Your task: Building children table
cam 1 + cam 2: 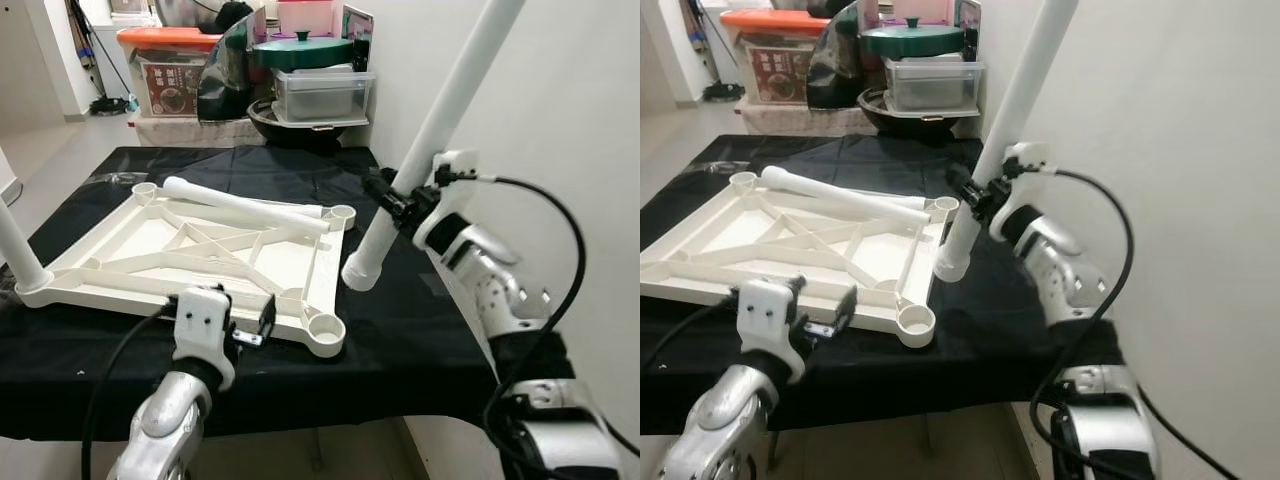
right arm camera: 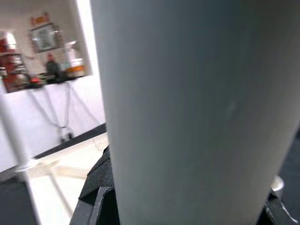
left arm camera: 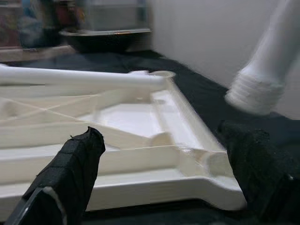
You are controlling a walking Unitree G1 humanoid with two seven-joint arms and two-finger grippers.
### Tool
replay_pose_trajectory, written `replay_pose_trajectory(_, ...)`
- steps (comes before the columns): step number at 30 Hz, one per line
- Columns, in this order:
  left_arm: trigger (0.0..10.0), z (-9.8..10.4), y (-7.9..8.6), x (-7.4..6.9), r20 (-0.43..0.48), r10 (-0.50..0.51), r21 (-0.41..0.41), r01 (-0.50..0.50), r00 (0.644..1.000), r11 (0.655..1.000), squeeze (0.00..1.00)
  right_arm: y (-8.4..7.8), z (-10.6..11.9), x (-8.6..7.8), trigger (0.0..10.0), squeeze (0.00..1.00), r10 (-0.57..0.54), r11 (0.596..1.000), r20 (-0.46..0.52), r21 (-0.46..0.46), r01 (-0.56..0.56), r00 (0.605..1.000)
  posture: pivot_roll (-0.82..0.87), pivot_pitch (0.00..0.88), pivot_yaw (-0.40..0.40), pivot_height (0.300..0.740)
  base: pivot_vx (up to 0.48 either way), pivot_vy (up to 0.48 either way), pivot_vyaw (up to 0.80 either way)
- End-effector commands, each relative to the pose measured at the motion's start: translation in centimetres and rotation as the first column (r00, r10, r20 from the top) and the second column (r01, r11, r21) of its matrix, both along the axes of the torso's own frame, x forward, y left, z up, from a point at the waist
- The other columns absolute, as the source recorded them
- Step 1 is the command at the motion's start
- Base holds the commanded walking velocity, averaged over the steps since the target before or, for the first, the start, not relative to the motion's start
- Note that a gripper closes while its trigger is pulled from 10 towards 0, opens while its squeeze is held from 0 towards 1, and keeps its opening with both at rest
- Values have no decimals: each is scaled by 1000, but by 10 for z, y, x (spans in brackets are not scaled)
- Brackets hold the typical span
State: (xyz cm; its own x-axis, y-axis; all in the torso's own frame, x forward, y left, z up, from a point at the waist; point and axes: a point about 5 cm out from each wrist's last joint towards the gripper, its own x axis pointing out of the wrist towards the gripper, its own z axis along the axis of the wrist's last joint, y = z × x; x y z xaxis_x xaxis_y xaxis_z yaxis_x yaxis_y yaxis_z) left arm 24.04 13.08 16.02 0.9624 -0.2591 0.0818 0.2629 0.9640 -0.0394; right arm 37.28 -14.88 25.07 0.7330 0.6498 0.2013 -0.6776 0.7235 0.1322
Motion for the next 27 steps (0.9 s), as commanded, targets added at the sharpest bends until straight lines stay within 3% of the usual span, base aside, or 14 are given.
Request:
replay_pose_trajectory(1, 10000, -1, -5, -5, -18, -47, -10, 47, 999, 999, 0, 2, 4, 0, 10000, 0, 60, 998, -7, -1, -60, 998, 77, 75, -62, 740, 0, 0, 0)
replay_pose_trajectory(3, 10000, -4, -19, -22, -59, -165, -61, 161, 985, 985, 0, 8, 5, 0, 10000, 0, 212, 977, -21, -13, -212, 977, 81, 110, -65, 740, 0, 0, 0)
replay_pose_trajectory(9, 10000, -5, -30, -37, -85, -249, -117, 239, 965, 964, 0, 14, 5, -1, 10000, 0, 300, 954, -36, -21, -301, 953, 89, 127, -76, 740, 0, 0, 0)
replay_pose_trajectory(11, 10000, -5, -39, -50, -103, -299, -141, 284, 949, 948, 0, 23, 2, -3, 10000, 0, 383, 922, -48, -44, -385, 923, 88, 163, -82, 740, 0, 0, 0)
replay_pose_trajectory(12, 10000, -5, -39, -50, -103, -299, -141, 284, 949, 948, 0, 23, 2, -3, 10000, 0, 383, 922, -48, -44, -385, 923, 88, 163, -82, 740, 0, 0, 0)
replay_pose_trajectory(15, 10000, -6, -41, -56, -114, -307, -147, 289, 945, 946, 0, 34, -1, -6, 10000, 0, 483, 873, -59, -49, -486, 874, 86, 177, -81, 740, 0, 0, 0)
replay_pose_trajectory(17, 10000, -6, -41, -56, -114, -307, -147, 289, 945, 946, 0, 34, -1, -6, 10000, 0, 483, 873, -59, -49, -486, 874, 86, 177, -81, 740, 0, 0, 0)
replay_pose_trajectory(19, 10000, -5, -42, -58, -116, -307, -147, 290, 944, 946, 0, 36, -2, -9, 10000, 0, 545, 836, -66, -38, -548, 836, 86, 187, -85, 740, 0, 0, 0)
replay_pose_trajectory(22, 10000, -3, -43, -61, -119, -315, -149, 297, 942, 943, 0, 37, -1, -10, 10000, 0, 577, 814, -64, -37, -580, 814, 87, 189, -85, 740, 0, 0, 0)
replay_pose_trajectory(27, 10000, -3, -44, -64, -128, -318, -152, 298, 940, 942, 0, 41, -3, -9, 10000, 0, 578, 812, -72, -43, -582, 813, 86, 190, -87, 740, 0, 0, 0)
